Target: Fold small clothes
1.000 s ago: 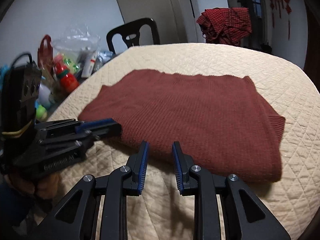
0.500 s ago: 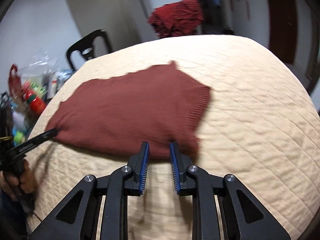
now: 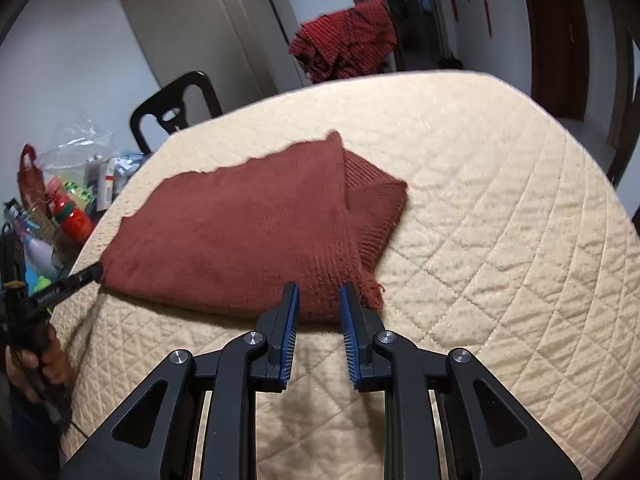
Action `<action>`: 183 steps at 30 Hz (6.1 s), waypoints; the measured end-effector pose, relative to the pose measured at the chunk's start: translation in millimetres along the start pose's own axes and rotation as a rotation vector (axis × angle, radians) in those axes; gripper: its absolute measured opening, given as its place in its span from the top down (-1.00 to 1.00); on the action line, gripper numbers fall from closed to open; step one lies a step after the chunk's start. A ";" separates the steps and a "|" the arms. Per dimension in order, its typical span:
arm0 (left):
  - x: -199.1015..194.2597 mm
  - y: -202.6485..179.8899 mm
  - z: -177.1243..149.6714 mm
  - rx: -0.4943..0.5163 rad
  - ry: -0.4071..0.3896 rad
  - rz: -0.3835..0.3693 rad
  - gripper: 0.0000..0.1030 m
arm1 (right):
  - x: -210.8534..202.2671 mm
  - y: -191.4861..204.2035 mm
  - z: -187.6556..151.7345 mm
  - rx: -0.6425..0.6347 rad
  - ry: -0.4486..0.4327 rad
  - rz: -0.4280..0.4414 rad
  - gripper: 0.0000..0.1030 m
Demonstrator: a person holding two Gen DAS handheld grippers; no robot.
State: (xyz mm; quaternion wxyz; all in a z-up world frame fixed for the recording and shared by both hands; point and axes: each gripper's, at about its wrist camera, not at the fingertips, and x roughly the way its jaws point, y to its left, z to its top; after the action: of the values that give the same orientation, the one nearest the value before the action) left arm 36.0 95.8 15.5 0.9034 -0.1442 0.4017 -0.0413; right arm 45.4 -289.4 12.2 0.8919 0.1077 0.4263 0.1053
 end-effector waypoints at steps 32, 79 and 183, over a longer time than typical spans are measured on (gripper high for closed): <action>6.7 28.3 1.4 -0.268 -0.029 -0.132 0.10 | -1.6 -40.4 -10.9 0.424 -0.015 0.277 0.16; -75.9 4.9 -40.2 -0.082 -0.076 -0.117 0.74 | -88.9 -9.6 -44.6 0.142 -0.067 0.113 0.70; -9.7 3.2 -7.0 0.042 -0.010 0.009 0.08 | 13.4 119.5 -8.1 -0.223 0.029 0.061 0.93</action>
State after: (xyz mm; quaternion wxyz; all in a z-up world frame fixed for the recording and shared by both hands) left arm 24.1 99.2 16.9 0.9085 -0.1236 0.3967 -0.0450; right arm 35.9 -170.7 31.0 0.8885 0.0191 0.4214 0.1808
